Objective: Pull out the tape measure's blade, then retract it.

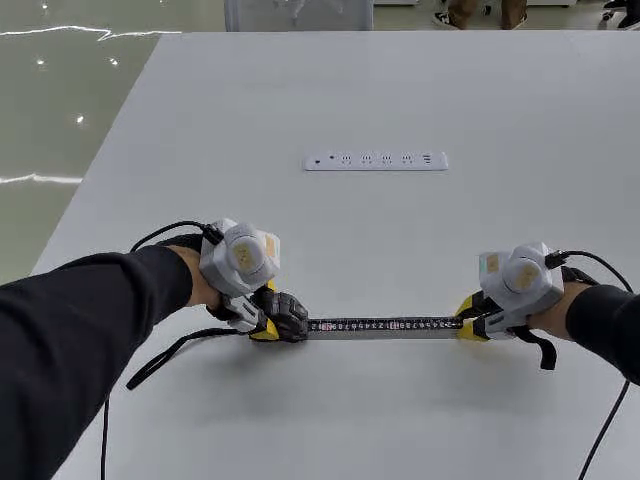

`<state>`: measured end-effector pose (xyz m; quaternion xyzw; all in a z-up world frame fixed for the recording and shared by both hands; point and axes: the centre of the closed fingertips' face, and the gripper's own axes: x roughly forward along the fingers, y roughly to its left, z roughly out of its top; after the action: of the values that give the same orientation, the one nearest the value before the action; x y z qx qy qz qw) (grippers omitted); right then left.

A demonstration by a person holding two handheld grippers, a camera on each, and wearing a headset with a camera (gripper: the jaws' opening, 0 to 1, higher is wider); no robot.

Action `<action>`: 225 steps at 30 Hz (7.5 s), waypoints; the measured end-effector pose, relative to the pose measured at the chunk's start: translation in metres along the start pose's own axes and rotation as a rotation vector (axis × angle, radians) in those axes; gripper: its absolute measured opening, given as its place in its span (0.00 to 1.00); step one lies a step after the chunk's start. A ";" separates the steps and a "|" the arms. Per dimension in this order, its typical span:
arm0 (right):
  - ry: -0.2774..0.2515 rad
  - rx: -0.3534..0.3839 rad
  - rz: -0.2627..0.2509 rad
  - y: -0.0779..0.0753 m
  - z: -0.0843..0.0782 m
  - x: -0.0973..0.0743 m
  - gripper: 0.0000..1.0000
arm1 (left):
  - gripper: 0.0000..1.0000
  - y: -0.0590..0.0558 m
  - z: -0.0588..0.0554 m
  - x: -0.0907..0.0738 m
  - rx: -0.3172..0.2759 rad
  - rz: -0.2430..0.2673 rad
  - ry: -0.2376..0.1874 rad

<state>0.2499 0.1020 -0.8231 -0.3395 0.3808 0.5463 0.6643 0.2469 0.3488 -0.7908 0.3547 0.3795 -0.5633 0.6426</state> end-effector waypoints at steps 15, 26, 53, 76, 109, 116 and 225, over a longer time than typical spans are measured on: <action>0.010 0.011 0.002 -0.001 -0.007 -0.003 0.10 | 0.31 0.000 0.000 0.000 -0.001 0.000 -0.002; 0.011 0.019 0.003 -0.002 -0.009 -0.003 0.10 | 0.31 0.000 0.000 0.000 -0.001 0.000 -0.002; 0.026 0.036 0.016 0.005 -0.010 -0.011 0.10 | 0.31 -0.001 0.000 0.000 -0.002 0.004 -0.001; 0.021 0.050 0.024 0.004 -0.011 -0.010 0.10 | 0.31 0.000 0.000 0.000 0.002 0.000 0.003; 0.062 0.035 0.039 0.003 -0.011 -0.009 0.11 | 0.32 0.002 0.004 0.003 0.009 0.021 -0.038; 0.110 0.009 0.049 0.000 -0.014 -0.008 0.13 | 0.33 0.004 0.003 -0.001 -0.049 0.055 -0.069; -0.259 0.442 -0.467 0.108 -0.084 -0.163 1.00 | 1.00 -0.076 -0.081 -0.136 -0.752 0.569 -0.481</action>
<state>0.1136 -0.0282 -0.7245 -0.1931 0.3144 0.3224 0.8717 0.1537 0.4735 -0.7095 0.0495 0.2859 -0.2573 0.9217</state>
